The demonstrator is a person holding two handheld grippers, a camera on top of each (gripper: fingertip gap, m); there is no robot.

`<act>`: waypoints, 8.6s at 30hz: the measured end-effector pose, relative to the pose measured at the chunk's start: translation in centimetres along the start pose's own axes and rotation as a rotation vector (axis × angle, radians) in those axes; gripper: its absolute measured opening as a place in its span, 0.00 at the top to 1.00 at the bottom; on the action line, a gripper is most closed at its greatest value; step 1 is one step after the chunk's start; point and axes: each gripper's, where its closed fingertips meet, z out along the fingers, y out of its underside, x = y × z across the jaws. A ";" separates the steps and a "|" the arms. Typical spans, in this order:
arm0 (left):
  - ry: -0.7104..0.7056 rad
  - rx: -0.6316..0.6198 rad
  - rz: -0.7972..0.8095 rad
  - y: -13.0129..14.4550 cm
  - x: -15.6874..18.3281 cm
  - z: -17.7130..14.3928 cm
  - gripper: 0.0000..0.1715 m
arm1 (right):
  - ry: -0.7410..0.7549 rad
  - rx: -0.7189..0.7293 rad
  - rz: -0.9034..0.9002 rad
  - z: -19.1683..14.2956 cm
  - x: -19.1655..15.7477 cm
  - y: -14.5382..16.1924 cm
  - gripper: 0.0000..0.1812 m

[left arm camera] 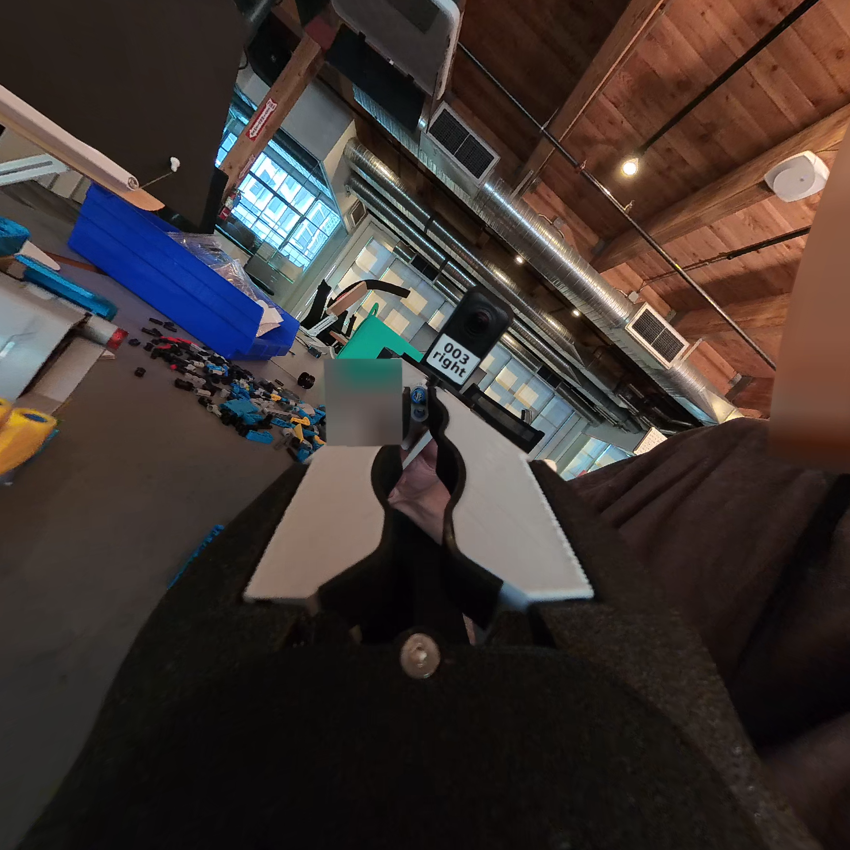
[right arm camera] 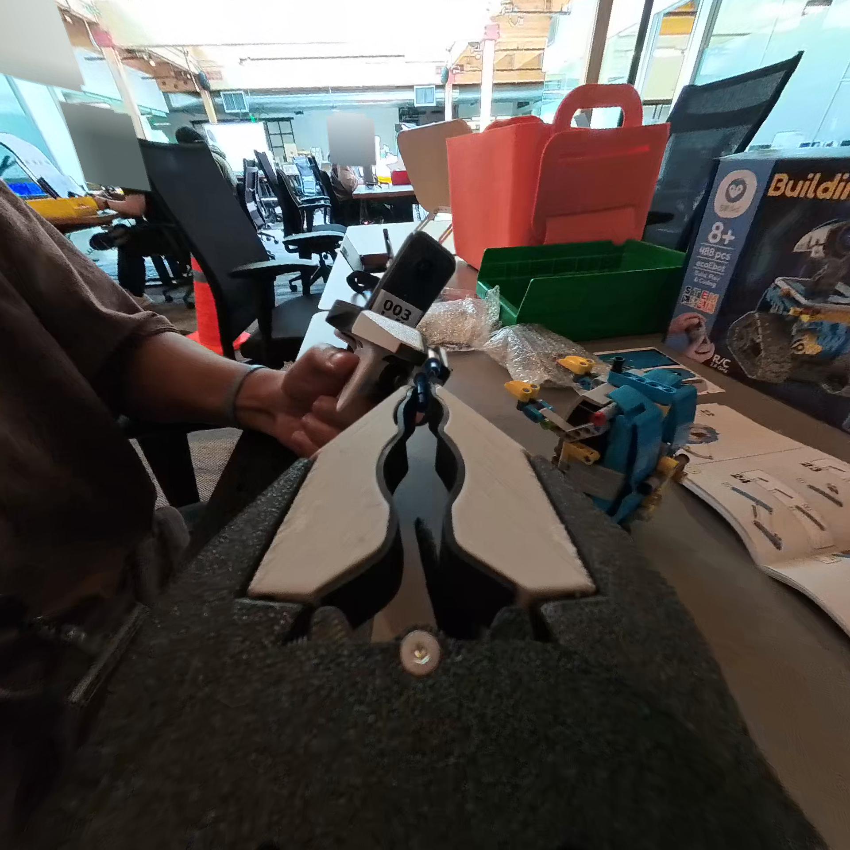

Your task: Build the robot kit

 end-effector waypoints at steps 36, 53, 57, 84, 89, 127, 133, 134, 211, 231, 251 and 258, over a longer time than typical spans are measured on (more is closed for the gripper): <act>-0.125 -0.041 0.123 0.3 -1.8 0.1 0.96 | 0.089 -0.061 0.204 0.5 1.1 2.1 0.98; -0.049 0.278 -0.046 -2.7 -0.8 -0.6 0.96 | 0.108 0.355 0.627 2.6 1.1 -0.5 0.99; -0.020 0.318 -0.084 -2.7 -0.6 -0.4 0.96 | 0.192 0.370 0.553 2.5 1.2 -0.7 0.99; -0.004 0.300 -0.081 -2.4 -0.7 0.2 0.96 | 0.178 0.428 0.556 1.7 1.9 -1.6 0.99; 0.007 0.307 -0.094 -2.4 -0.7 0.1 0.96 | 0.175 0.423 0.550 1.7 1.9 -1.6 0.99; -0.318 -0.211 0.662 2.0 -1.8 -0.6 0.96 | 0.117 0.046 0.201 -0.3 0.6 1.1 0.98; -0.286 -0.196 0.640 1.9 -1.3 -0.6 0.96 | 0.137 0.065 0.233 -1.0 1.7 0.9 0.98; -0.282 -0.208 0.640 2.2 -1.3 -0.6 0.96 | 0.119 0.049 0.238 -0.8 1.5 1.1 0.98; -0.102 -0.272 0.593 5.1 1.0 0.7 0.97 | -0.291 -0.752 -0.233 -1.5 -2.7 1.4 0.98; 0.061 -0.204 0.305 4.0 2.4 0.5 0.98 | -0.361 -0.627 -0.290 -0.9 -3.2 0.3 0.98; -0.080 -0.220 0.454 4.3 1.0 1.1 0.97 | -0.289 -0.588 -0.148 -1.0 -2.5 1.0 0.97; -0.067 -0.172 0.442 3.5 1.2 0.9 0.96 | -0.219 -0.583 -0.178 -0.9 -1.7 -0.3 0.93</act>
